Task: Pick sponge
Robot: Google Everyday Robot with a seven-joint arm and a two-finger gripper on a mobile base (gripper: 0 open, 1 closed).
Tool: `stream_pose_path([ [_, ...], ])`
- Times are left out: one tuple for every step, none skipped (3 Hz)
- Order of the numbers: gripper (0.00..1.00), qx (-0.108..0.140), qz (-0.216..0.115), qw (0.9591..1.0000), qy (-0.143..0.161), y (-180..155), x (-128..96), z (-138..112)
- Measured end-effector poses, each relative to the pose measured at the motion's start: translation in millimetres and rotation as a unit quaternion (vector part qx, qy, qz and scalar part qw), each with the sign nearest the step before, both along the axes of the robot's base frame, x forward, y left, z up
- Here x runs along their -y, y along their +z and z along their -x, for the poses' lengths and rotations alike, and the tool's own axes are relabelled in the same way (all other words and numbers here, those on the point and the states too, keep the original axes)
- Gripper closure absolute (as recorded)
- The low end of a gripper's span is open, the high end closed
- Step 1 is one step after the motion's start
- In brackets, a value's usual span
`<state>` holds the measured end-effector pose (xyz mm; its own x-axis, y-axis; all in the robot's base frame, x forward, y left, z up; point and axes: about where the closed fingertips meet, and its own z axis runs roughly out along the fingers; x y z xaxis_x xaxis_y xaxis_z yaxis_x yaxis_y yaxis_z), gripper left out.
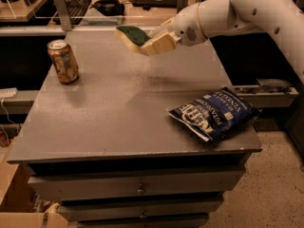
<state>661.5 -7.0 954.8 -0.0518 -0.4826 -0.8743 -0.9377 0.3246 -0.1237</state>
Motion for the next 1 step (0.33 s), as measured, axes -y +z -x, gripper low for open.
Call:
stream_pose_path([
  [1.0, -0.001, 0.0, 1.0, 0.0, -0.6, -0.5, 0.0],
])
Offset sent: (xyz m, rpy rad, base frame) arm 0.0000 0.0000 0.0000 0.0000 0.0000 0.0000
